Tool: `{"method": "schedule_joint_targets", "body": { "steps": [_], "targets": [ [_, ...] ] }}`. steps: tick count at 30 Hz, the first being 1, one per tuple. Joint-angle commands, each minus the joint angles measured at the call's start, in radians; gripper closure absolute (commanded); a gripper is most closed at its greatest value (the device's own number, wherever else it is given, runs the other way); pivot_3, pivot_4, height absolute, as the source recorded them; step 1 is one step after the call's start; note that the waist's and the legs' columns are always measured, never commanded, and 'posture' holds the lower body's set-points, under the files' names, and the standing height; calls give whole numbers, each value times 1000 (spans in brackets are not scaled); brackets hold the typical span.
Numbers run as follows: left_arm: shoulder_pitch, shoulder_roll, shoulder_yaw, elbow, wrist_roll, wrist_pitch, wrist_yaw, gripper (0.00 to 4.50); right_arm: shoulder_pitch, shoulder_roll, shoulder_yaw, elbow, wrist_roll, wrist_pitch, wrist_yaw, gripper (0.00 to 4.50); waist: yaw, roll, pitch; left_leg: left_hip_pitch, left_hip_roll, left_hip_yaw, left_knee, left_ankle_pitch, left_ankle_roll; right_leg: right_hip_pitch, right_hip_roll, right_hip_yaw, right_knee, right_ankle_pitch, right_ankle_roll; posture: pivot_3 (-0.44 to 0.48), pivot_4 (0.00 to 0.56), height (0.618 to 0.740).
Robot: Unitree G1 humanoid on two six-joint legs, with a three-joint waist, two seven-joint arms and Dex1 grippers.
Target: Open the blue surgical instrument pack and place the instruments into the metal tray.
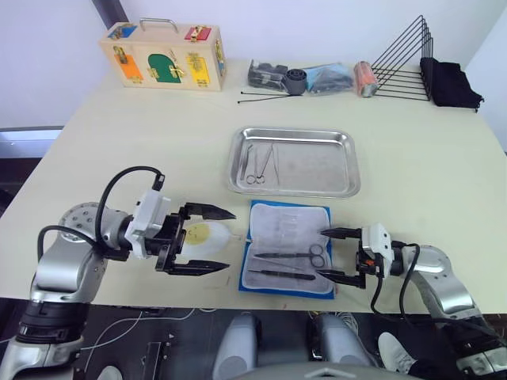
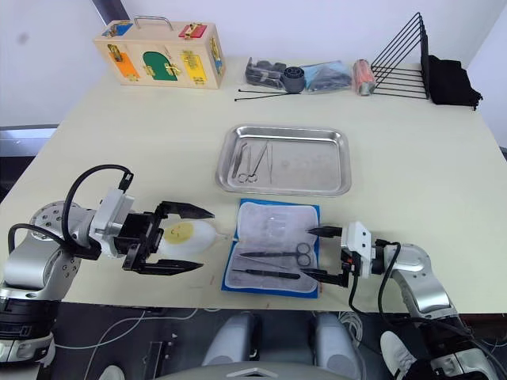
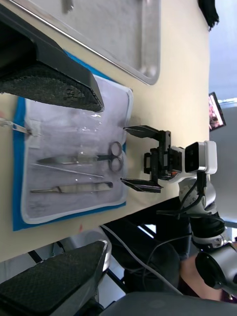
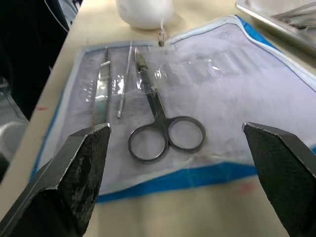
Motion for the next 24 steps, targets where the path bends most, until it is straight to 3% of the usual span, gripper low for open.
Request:
{"method": "schedule_joint_targets", "body": {
  "steps": [1,16,24],
  "targets": [
    [17,-19,-21,-57,-19,-13,-10,83,12,-34,-58,-108,83,37,17,0,-1,1,0,0,0,0,0,0,0,0,0,0,0,0,0,0,150,740],
    [62,-202,-223,-10,163,-101,142,83,120,-261,-262,-369,289,207,77,0,2,1,4,-1,0,-1,2,0,0,0,0,0,1,0,0,0,150,740],
    [-1,-216,-269,142,271,-251,123,83,132,-306,-328,-448,354,288,61,0,3,0,4,-1,0,-2,3,0,0,0,0,-1,1,1,0,0,150,740]
  ]
}}
